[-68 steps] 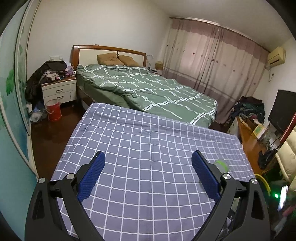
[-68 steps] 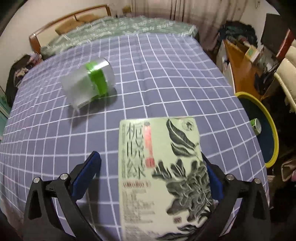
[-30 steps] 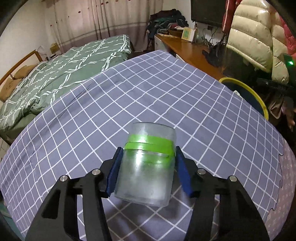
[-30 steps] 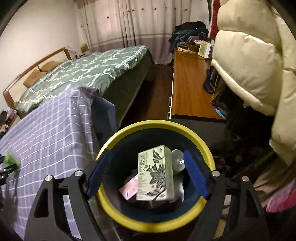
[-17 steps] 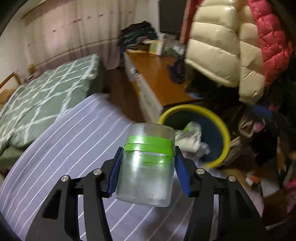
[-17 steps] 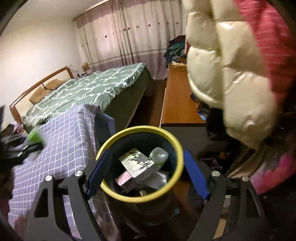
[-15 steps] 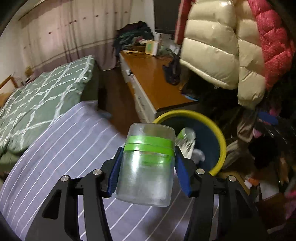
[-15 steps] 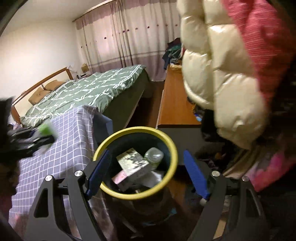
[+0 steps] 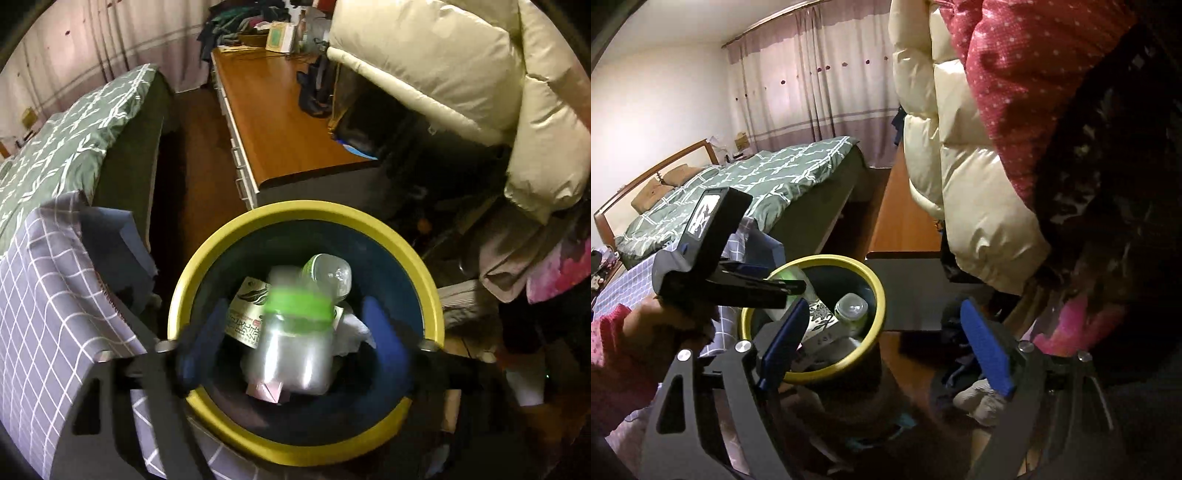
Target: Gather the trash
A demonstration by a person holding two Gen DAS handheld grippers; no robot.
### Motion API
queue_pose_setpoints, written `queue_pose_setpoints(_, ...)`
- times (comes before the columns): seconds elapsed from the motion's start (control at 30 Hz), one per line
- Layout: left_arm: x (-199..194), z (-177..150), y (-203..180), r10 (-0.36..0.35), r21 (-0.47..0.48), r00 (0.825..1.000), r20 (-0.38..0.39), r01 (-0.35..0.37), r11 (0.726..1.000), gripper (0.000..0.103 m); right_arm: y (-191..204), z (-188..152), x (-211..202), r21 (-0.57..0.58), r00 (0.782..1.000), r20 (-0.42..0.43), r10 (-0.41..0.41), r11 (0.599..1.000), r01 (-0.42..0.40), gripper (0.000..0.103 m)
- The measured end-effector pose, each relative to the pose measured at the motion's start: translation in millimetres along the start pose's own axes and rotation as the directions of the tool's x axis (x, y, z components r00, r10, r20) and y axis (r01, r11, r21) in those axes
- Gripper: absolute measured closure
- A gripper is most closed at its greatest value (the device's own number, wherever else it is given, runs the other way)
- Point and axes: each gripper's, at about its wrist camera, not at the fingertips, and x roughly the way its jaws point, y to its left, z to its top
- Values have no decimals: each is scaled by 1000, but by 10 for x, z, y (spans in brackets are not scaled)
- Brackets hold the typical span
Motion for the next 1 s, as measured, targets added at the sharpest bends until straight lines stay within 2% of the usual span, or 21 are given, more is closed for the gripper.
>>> queue_pose_setpoints(0.13,-297,-169,113,12,-42,999,51,-9,999,21,69,-25,-48,-10,1000,-2,12,1000,-12,23)
queue_pose_setpoints(0.2,-653,-349,235,48,-86,991,126,-37,996,16,128,-29,-91,-20,1000,3,23,1000,-23,23)
queue_pose_setpoints(0.27,-1028,-550,348,89,-130,975,202,-63,990,10,207,-32,-146,-30,999,12,40,999,-40,22)
queue_pose_setpoints(0.33,-1518,-854,486,154,-192,944,292,-100,976,5,305,-41,-190,-47,998,17,57,997,-57,22)
queue_pose_setpoints(0.43,-2107,-1275,633,250,-272,895,369,-153,950,5,476,-51,-268,-70,995,30,92,994,-90,20)
queue_pose_setpoints(0.53,-2720,-1834,760,368,-380,830,418,-208,901,5,654,-53,-357,-95,990,42,133,987,-128,18)
queue_pose_setpoints(0.63,-3109,-2284,828,462,-465,790,403,-258,847,5,830,-66,-472,-121,982,50,183,977,-176,16)
queue_pose_setpoints(0.67,-3268,-2496,839,509,-505,766,393,-283,815,5,887,-74,-505,-127,978,51,201,973,-194,14)
queue_pose_setpoints(0.73,-3481,-2789,841,569,-559,733,372,-312,768,5,1009,-96,-583,-140,970,52,237,964,-228,14)
queue_pose_setpoints(0.87,-3789,-3232,786,636,-629,696,332,-339,700,5,1189,-130,-710,-155,955,51,291,947,-281,12)
queue_pose_setpoints(1.0,-3982,-3546,730,687,-668,657,310,-364,649,5,1297,-180,-804,-173,950,49,310,939,-297,11)
